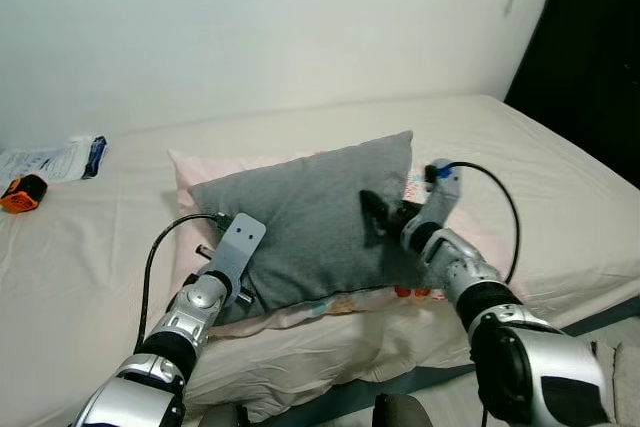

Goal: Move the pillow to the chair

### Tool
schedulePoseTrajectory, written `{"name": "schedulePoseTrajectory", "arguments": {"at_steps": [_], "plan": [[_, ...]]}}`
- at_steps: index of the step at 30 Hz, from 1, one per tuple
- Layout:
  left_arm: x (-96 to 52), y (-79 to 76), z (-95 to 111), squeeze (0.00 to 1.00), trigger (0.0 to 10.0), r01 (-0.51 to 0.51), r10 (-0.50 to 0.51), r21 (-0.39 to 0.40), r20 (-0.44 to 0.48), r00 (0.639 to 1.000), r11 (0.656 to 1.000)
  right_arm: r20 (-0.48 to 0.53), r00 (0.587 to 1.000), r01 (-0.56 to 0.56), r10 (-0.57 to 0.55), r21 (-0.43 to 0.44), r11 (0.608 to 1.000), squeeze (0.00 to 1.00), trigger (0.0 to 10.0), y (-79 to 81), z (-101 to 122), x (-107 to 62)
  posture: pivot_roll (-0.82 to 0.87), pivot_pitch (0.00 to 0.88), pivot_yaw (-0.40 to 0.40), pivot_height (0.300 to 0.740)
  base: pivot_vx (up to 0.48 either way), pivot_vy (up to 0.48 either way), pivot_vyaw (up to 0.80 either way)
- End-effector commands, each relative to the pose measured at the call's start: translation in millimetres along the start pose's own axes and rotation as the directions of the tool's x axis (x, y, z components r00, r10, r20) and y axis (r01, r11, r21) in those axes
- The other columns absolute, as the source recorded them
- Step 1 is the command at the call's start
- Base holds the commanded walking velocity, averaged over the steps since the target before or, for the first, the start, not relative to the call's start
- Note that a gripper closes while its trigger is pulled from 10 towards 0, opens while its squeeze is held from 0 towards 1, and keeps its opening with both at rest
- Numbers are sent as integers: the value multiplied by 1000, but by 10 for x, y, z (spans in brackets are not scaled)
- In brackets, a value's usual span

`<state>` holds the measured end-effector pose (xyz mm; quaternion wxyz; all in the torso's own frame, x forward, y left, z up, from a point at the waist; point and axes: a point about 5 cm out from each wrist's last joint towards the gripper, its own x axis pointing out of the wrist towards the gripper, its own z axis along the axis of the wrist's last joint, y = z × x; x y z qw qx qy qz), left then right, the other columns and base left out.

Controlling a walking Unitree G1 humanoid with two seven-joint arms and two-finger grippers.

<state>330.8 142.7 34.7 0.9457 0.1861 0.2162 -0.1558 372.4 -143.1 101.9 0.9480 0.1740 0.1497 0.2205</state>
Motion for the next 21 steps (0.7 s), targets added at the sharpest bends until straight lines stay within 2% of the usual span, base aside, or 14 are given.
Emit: {"name": "schedulePoseTrajectory", "arguments": {"at_steps": [1,4,7,8,12,13,17,19,21], "plan": [[-10,-283,-187,0,0,133,-131,9,-99,986,991,-158,974,-161,161,9,987,0,10000,307,-314,102,-11,4,-59,601,0,0,0],[-10,-279,-189,0,0,134,-133,9,-101,986,991,-187,964,-199,192,-19,980,0,10000,360,-333,117,-11,4,-58,601,0,0,0],[-9,-280,-184,0,0,135,-134,7,-100,986,991,-185,967,-186,174,-47,982,0,10000,356,-311,126,-13,5,-52,601,0,0,0],[-4,-283,-169,0,0,137,-136,4,-96,986,991,-173,974,-164,149,-78,983,0,3529,344,-270,135,-14,4,-52,601,0,0,0],[0,-285,-158,0,0,138,-137,2,-93,986,990,-163,978,-149,132,-98,984,0,3529,336,-242,141,-14,4,-52,601,0,0,0],[10,-277,-117,0,0,136,-136,-4,-77,988,991,-147,985,-106,85,-139,985,0,0,305,-184,148,-13,0,-55,601,0,0,0],[31,-216,21,0,0,119,-120,-46,-12,993,992,-89,995,26,-52,-268,963,0,0,194,-49,134,-1,0,-64,601,0,0,0],[33,-202,39,0,0,115,-116,-54,-3,993,992,-75,995,44,-68,-279,959,0,0,179,-28,130,-1,0,-64,601,0,0,0],[31,-143,71,0,0,92,-91,-105,14,996,990,-16,995,94,-102,-259,961,0,0,149,53,122,3,0,-66,601,0,0,0]]}}
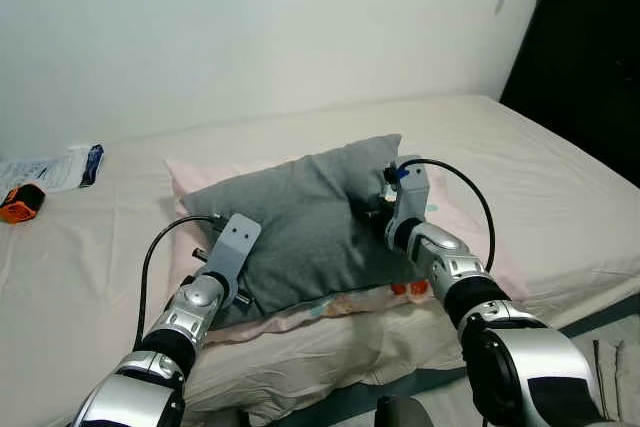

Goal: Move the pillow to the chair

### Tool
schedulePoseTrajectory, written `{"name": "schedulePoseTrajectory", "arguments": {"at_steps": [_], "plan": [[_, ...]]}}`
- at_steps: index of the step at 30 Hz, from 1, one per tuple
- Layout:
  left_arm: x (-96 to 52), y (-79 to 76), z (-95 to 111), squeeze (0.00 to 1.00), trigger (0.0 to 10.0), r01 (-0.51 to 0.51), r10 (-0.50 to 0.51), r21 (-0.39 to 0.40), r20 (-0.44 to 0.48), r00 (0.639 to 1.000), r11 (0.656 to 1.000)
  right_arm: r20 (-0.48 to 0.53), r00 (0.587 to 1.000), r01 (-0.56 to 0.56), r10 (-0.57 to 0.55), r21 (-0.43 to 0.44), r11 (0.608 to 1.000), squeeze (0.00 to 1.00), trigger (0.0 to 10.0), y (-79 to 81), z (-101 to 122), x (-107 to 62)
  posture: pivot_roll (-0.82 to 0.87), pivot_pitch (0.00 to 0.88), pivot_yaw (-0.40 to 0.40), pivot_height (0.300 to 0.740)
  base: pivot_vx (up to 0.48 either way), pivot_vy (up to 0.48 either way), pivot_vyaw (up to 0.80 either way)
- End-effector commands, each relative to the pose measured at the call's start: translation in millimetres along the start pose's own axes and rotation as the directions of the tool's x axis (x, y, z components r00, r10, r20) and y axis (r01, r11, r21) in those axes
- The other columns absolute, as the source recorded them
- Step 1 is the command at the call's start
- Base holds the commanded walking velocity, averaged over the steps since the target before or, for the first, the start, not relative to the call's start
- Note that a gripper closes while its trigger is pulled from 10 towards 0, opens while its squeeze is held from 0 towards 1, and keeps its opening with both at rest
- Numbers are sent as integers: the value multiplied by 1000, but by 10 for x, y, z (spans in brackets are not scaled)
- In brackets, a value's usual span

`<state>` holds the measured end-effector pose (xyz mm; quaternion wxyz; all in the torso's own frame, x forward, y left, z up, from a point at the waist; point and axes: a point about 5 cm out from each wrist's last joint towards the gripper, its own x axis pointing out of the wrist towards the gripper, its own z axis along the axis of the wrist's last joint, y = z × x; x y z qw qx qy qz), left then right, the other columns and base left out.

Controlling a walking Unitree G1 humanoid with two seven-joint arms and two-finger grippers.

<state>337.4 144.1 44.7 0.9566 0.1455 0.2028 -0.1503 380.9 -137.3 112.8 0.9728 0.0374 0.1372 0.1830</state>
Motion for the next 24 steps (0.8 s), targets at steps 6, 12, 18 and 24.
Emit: {"name": "schedulePoseTrajectory", "arguments": {"at_steps": [6,12,18,24], "plan": [[-18,29,174,0,0,-5,23,-235,72,997,972,174,982,59,-66,47,997,0,0,-3,248,-2,3,0,-54,601,0,0,0],[-102,269,285,0,0,-132,170,-403,59,984,906,286,955,72,-75,21,997,0,0,7,458,-31,1,0,-52,601,0,0,0],[-193,242,544,0,0,-127,243,-508,170,955,852,422,906,36,-22,-25,999,0,0,147,695,-83,-9,0,-81,601,0,0,0],[-320,189,840,0,0,-85,303,-519,351,886,851,497,868,29,8,-67,997,0,0,218,788,-138,-5,0,-93,601,0,0,0]]}}
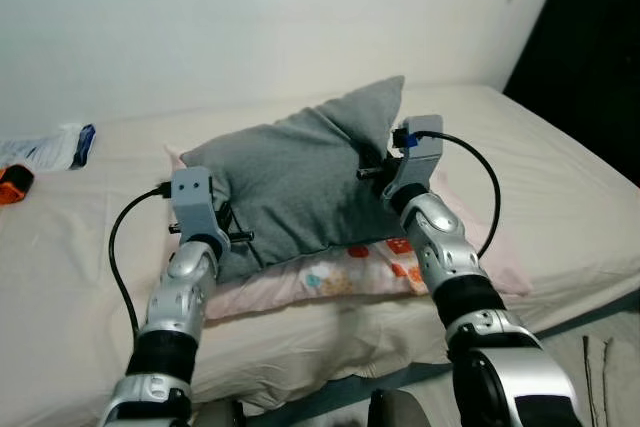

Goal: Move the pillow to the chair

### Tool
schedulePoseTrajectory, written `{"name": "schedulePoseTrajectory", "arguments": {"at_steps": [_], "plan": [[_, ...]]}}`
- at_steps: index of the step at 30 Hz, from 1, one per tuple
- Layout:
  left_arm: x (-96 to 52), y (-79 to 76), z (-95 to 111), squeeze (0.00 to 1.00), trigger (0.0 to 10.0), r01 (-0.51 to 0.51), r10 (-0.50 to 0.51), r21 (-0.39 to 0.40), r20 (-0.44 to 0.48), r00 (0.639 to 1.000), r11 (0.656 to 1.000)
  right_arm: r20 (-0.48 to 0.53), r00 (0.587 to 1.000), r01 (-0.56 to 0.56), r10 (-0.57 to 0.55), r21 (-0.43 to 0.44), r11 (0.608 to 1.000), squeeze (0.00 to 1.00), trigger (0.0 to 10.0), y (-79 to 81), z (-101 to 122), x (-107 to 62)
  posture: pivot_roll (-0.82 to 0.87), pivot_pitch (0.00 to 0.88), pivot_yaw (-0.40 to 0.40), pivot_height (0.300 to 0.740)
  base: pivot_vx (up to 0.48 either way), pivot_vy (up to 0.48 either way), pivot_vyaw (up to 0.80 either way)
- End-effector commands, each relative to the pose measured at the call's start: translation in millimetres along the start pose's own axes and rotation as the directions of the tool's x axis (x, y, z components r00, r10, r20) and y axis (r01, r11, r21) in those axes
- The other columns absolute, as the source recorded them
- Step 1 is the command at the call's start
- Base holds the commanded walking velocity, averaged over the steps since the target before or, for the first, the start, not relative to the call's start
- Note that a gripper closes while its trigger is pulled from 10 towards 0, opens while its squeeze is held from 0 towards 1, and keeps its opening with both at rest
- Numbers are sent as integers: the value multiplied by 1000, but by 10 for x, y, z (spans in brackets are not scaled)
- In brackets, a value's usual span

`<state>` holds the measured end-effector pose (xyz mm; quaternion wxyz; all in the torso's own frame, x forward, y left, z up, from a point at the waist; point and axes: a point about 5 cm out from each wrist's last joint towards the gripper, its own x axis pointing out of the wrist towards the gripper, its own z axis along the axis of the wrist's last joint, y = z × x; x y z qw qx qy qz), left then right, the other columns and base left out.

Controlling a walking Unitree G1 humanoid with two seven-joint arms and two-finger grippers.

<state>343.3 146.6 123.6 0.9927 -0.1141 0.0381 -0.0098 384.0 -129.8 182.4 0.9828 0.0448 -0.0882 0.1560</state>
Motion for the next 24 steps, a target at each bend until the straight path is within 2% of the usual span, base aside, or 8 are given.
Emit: {"name": "schedulePoseTrajectory", "arguments": {"at_steps": [1,3,5,6,7,8,16,24], "plan": [[-38,-157,214,0,0,49,-44,-42,109,993,998,101,994,-28,29,-13,1000,0,0,88,159,19,-5,0,-95,601,0,0,0],[-82,-202,278,0,510,73,-66,-51,128,990,996,102,994,-27,29,-25,999,0,0,104,170,1,-5,0,-96,601,0,0,0],[-145,-239,285,0,5176,97,-96,2,104,990,995,76,997,-17,23,-78,997,0,0,109,118,-55,-4,0,-99,601,0,0,0],[-145,-239,285,0,5176,97,-96,2,104,990,995,76,997,-17,23,-78,997,0,0,109,118,-55,-4,0,-99,601,0,0,0],[-164,-232,271,0,7059,89,-92,34,101,991,996,65,998,-10,18,-122,993,0,3647,105,82,-89,-4,0,-101,601,0,0,0],[-181,-221,262,0,10000,75,-81,64,101,992,995,45,999,-7,14,-155,988,0,10000,109,37,-121,-6,0,-101,601,0,0,0],[-220,-237,241,0,10000,63,-71,77,106,992,995,20,999,-33,40,-294,955,0,10000,173,-63,-210,-11,0,-97,601,0,0,0],[-283,-321,218,0,10000,88,-112,191,120,986,978,-1,996,-91,93,-253,963,0,10000,219,-113,-328,-17,0,-94,606,0,0,0]]}}
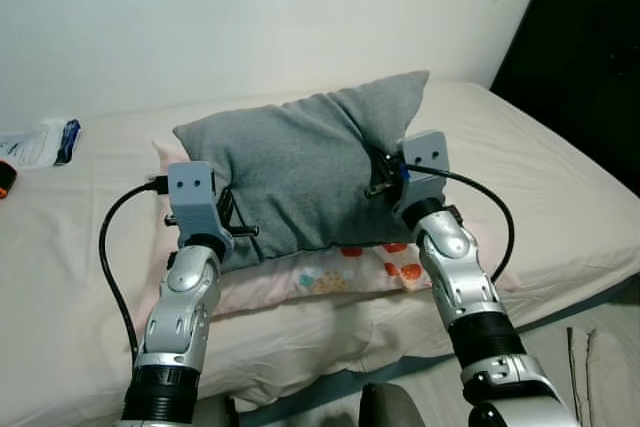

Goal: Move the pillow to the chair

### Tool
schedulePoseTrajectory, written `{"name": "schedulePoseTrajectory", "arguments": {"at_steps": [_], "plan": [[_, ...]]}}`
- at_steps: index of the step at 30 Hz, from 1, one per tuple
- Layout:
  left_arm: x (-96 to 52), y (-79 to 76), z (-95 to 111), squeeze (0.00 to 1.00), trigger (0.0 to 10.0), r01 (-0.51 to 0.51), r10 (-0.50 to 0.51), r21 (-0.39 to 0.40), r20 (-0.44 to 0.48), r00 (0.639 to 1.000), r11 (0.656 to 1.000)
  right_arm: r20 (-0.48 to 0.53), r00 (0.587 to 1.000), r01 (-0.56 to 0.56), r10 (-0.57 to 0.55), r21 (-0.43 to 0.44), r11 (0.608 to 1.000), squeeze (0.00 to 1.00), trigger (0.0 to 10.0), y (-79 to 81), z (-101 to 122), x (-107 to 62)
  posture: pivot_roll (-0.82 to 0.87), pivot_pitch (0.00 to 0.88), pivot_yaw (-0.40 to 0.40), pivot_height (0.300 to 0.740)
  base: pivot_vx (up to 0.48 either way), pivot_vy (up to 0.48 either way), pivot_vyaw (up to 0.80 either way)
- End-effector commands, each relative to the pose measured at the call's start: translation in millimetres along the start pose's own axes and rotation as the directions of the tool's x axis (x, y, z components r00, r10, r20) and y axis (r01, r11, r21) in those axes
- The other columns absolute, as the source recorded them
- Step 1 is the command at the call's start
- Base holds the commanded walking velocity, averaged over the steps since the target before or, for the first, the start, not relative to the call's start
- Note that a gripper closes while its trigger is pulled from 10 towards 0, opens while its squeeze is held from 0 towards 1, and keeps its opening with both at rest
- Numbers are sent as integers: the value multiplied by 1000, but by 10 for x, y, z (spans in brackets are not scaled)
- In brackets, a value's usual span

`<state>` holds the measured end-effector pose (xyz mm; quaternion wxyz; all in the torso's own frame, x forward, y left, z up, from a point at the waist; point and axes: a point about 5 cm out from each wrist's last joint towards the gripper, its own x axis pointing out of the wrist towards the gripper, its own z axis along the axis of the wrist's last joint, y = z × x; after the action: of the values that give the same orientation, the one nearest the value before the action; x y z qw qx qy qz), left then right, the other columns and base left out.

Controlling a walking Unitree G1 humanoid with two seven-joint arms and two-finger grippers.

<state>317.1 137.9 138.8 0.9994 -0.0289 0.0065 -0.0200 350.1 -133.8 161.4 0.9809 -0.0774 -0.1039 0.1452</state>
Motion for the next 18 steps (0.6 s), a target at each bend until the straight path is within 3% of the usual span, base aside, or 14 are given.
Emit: {"name": "schedulePoseTrajectory", "arguments": {"at_steps": [1,7,18], "plan": [[-6,-182,124,0,10000,78,-82,58,66,994,995,23,996,-89,89,-9,996,0,10000,149,70,25,-17,0,-95,611,0,0,0],[-7,-179,109,0,10000,72,-78,89,61,995,993,14,996,-84,84,-11,996,0,10000,142,62,10,-18,0,-94,621,0,0,0],[42,-133,184,0,10000,31,-34,41,83,996,999,18,997,-71,71,-1,997,0,10000,156,94,53,-8,0,-88,656,0,0,0]]}}
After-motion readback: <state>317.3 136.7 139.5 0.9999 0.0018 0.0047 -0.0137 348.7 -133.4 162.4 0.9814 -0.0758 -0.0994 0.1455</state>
